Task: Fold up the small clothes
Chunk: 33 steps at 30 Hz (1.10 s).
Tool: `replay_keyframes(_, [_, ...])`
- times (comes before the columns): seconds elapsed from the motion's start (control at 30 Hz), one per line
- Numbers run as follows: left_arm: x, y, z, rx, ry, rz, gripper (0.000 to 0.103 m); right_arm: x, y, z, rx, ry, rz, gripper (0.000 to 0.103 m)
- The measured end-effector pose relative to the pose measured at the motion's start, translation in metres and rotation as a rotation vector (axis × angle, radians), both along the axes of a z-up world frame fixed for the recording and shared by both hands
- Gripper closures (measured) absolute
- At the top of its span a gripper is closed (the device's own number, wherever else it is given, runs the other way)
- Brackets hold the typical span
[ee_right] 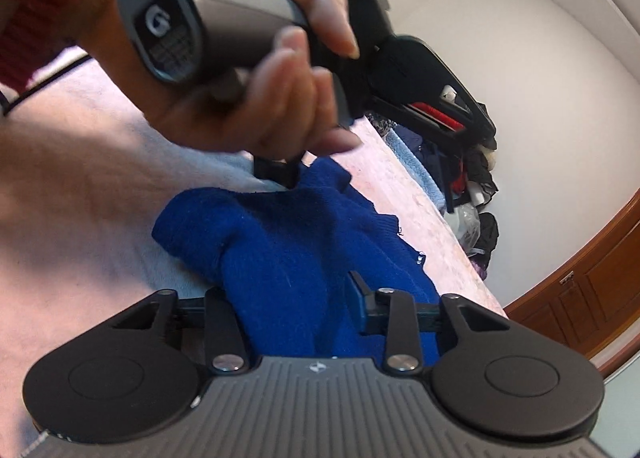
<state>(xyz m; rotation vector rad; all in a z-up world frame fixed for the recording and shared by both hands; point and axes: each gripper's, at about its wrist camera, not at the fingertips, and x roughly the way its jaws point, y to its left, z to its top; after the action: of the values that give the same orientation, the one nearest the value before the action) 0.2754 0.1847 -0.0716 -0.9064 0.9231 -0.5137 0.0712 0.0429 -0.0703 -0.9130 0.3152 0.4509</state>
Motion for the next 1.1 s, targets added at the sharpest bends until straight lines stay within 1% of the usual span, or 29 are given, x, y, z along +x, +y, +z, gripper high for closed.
replay_keyframes(0.03, [0.003,-0.003,0.001,0.007,-0.002,-0.005,0.003,0.000,0.000,0.000,0.004,0.007,0.004,0.069])
replay_keyframes(0.07, [0.006,-0.006,0.002,0.016,-0.004,-0.013,0.003,0.000,0.000,-0.001,0.004,0.011,0.009,0.075])
replay_keyframes(0.13, [0.011,-0.009,0.004,0.042,-0.001,-0.015,0.005,-0.002,0.002,-0.004,0.002,0.007,0.016,0.077])
replay_keyframes(0.2, [0.015,-0.011,0.005,0.069,-0.002,-0.017,0.009,-0.003,0.002,-0.004,0.009,0.016,0.021,0.084])
replay_keyframes(0.23, [0.016,-0.013,0.005,0.084,-0.001,-0.016,0.015,-0.003,0.002,-0.003,0.013,0.023,0.024,0.086])
replay_keyframes(0.3, [0.019,-0.018,0.007,0.133,-0.006,-0.031,0.037,-0.003,0.002,-0.001,0.027,0.037,0.026,0.087])
replay_keyframes(0.33, [0.021,-0.021,0.006,0.166,0.003,-0.043,0.057,-0.003,0.001,-0.001,0.035,0.045,0.028,0.087])
replay_keyframes(0.37, [0.021,-0.023,0.006,0.204,0.007,-0.044,0.069,-0.002,0.000,0.000,0.043,0.052,0.030,0.087])
replay_keyframes(0.4, [0.020,-0.024,0.007,0.234,0.003,-0.041,0.072,-0.003,0.000,0.001,0.052,0.058,0.032,0.088])
replay_keyframes(0.47, [0.018,-0.026,0.008,0.298,0.005,-0.034,0.091,-0.004,-0.002,0.003,0.076,0.077,0.034,0.088])
replay_keyframes(0.57, [0.012,-0.027,0.012,0.339,-0.003,-0.007,0.093,0.001,-0.007,0.008,0.126,0.118,0.041,0.089])
replay_keyframes(0.67, [0.007,-0.032,0.021,0.401,-0.029,0.017,0.094,0.005,-0.018,0.017,0.208,0.172,0.037,0.091])
replay_keyframes(0.77, [0.002,-0.036,0.031,0.419,-0.055,0.035,0.094,0.011,-0.032,0.028,0.310,0.230,0.023,0.092])
replay_keyframes(0.83, [-0.001,-0.041,0.040,0.435,-0.073,0.053,0.094,0.009,-0.045,0.040,0.406,0.272,0.014,0.092])
replay_keyframes(0.97, [-0.002,-0.051,0.058,0.424,-0.080,0.084,0.094,0.007,-0.073,0.059,0.572,0.328,0.010,0.091])
replay_keyframes(1.03, [-0.002,-0.058,0.065,0.425,-0.085,0.078,0.094,0.011,-0.085,0.064,0.604,0.345,0.009,0.091])
replay_keyframes(1.1, [-0.003,-0.066,0.072,0.438,-0.086,0.083,0.094,0.011,-0.093,0.065,0.613,0.339,0.009,0.092])
